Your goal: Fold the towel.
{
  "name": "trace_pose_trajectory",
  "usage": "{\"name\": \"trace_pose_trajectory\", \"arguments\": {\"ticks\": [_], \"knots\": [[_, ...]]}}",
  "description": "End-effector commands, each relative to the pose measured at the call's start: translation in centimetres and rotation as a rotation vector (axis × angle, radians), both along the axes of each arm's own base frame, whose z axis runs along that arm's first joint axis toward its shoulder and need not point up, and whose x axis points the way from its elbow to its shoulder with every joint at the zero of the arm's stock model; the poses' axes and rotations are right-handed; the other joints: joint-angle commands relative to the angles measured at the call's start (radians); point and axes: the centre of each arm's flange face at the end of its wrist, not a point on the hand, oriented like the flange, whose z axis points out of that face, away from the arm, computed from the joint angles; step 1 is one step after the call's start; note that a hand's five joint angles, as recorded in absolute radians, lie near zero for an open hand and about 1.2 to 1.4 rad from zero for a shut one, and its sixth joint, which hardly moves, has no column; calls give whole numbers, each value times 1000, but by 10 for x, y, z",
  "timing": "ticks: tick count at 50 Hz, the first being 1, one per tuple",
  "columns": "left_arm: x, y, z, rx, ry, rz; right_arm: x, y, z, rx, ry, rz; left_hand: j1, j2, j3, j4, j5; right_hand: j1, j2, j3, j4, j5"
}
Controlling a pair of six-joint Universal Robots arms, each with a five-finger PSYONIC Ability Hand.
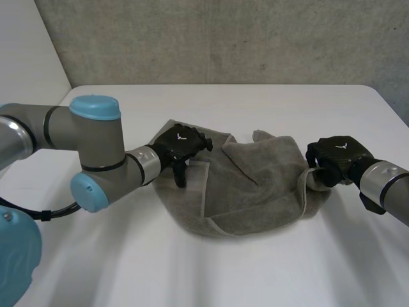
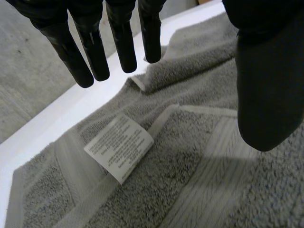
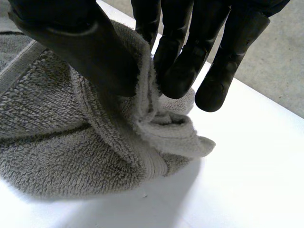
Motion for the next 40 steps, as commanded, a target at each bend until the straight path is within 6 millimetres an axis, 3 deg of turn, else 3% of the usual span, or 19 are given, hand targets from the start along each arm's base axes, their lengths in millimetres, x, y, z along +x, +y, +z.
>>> {"name": "trace_pose_trajectory", "arguments": {"ticks": [1,25,31,33,36,38,40], "knots": [[-2,-2,-9,-11,-49,-18,1,0,-4,3,16,10,-31,-24,-32,-31,-212,57,69,48,48,53],[-8,6,-28,16,-131,-71,1,1,-9,19,18,12,86,93,85,86,-95,57,69,48,48,53],[-8,6,-28,17,-134,-72,1,1,-11,23,20,13,286,293,285,286,105,57,69,48,48,53],[-8,5,-26,12,-136,-67,1,1,-11,22,19,12,476,483,475,476,295,57,69,48,48,53],[-8,6,-25,9,-138,-63,1,1,-11,22,19,12,591,598,590,591,410,57,69,48,48,53],[-8,7,-17,-8,-130,-60,1,1,-11,21,20,13,839,846,839,839,658,57,69,48,48,53],[-9,8,-8,-27,-123,-58,1,1,-11,23,20,13,922,929,921,922,741,57,69,48,48,53]]}}
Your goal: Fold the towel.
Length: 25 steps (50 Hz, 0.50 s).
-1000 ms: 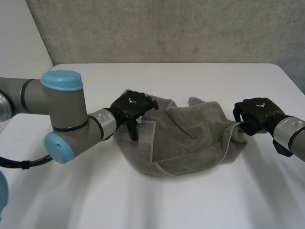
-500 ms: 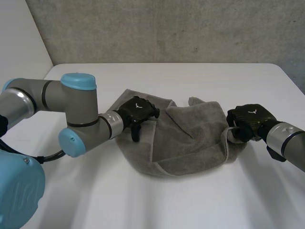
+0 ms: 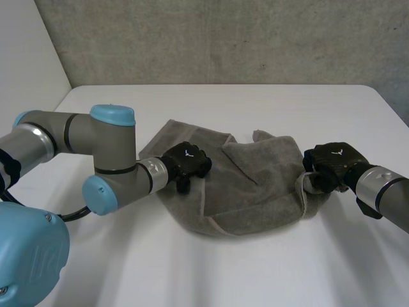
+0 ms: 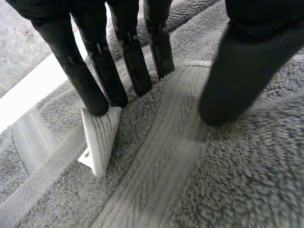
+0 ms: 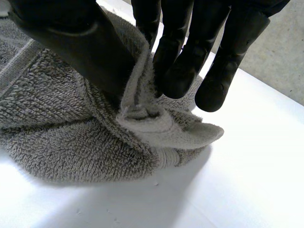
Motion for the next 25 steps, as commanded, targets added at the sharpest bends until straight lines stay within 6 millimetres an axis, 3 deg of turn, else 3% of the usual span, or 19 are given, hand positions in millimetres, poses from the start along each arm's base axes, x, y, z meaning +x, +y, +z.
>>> {"name": "trace_pose_trajectory", "arguments": {"ticks": [1,10,18,20,21,22,23,25], "knots": [[-1,2,24,-53,17,18,0,0,0,0,-1,1,191,189,184,183,28,56,69,48,48,53],[2,5,46,-148,46,60,1,0,0,-1,-1,3,191,189,184,183,28,56,69,48,48,53],[18,14,70,-176,67,102,1,-1,8,-19,-2,1,191,189,184,183,28,56,69,48,48,53],[33,13,83,-182,77,172,1,0,31,-70,-7,1,191,189,184,183,28,56,69,48,48,53],[33,13,83,-182,77,173,1,0,31,-71,-7,1,191,189,184,183,28,56,69,48,48,53],[44,9,91,-184,89,223,0,1,52,-119,-12,0,191,189,184,183,28,56,69,48,48,53],[45,9,91,-184,89,224,0,1,52,-120,-12,0,191,189,184,183,28,56,69,48,48,53],[65,7,118,-204,153,311,-1,5,92,-210,-23,-1,191,189,184,183,28,56,69,48,48,53]]}}
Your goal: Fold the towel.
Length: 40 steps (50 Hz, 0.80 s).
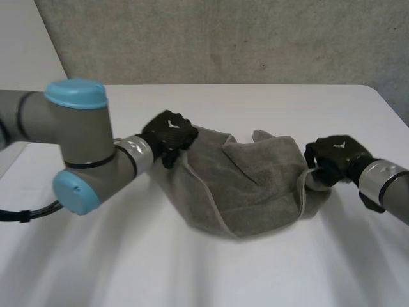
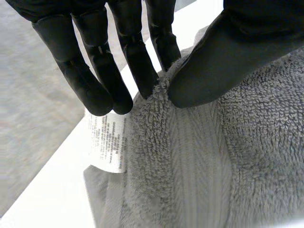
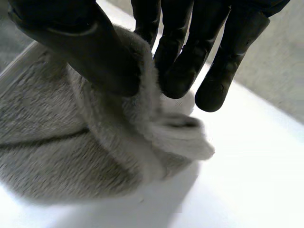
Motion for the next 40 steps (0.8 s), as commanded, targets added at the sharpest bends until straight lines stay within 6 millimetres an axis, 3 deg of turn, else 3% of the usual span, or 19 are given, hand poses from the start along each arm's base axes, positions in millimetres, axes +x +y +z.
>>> {"name": "trace_pose_trajectory", "arguments": {"ticks": [1,3,4,6,7,9,19,25,32,37,40], "knots": [[42,-6,43,-27,96,173,-2,6,74,-169,-20,-3,-59,-100,-148,-126,-267,56,69,48,48,53],[59,-3,71,-56,189,230,-3,8,110,-254,-29,-1,-59,-100,-148,-126,-267,56,69,48,48,53],[59,-3,71,-56,189,230,-3,8,111,-254,-29,-1,-59,-100,-148,-126,-267,56,69,48,48,53],[79,0,93,-76,267,286,-4,16,141,-294,-35,13,-59,-100,-148,-126,-267,56,69,48,48,53],[79,0,93,-76,267,286,-4,16,141,-294,-35,13,-59,-100,-148,-126,-267,56,69,48,48,53],[98,4,103,-71,316,342,-4,27,159,-282,-31,34,-59,-100,-148,-126,-267,56,69,48,48,53],[134,17,106,-54,355,450,-2,36,168,-321,87,86,-59,-100,-148,-126,-267,56,69,48,48,53],[151,22,126,-111,410,514,-6,48,205,-427,37,47,-59,-100,-148,-126,-267,56,69,48,48,53],[156,23,142,-144,489,537,-11,42,208,-432,33,10,-59,-100,-148,-126,-267,56,69,48,48,53],[152,21,130,-108,475,535,2,35,185,-357,42,51,-59,-100,-148,-126,-267,56,69,48,48,53],[149,14,112,-55,452,540,14,36,170,-319,71,94,-59,-100,-148,-126,-267,56,69,48,48,53]]}}
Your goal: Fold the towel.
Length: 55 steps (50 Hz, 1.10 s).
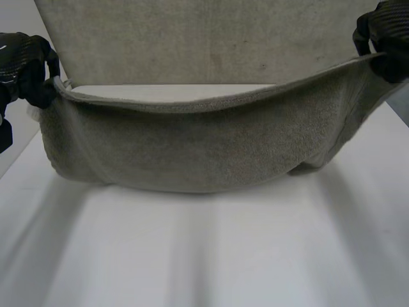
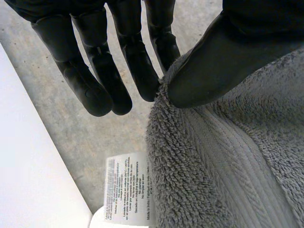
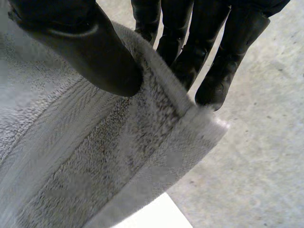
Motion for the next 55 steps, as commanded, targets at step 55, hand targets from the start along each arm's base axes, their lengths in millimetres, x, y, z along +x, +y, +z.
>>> {"name": "trace_pose_trajectory", "arguments": {"ticks": [55], "knots": [[4,-6,-51,120,166,-105,-3,-3,-69,78,111,-78,-59,-110,-151,-126,-267,56,69,46,45,53]]}}
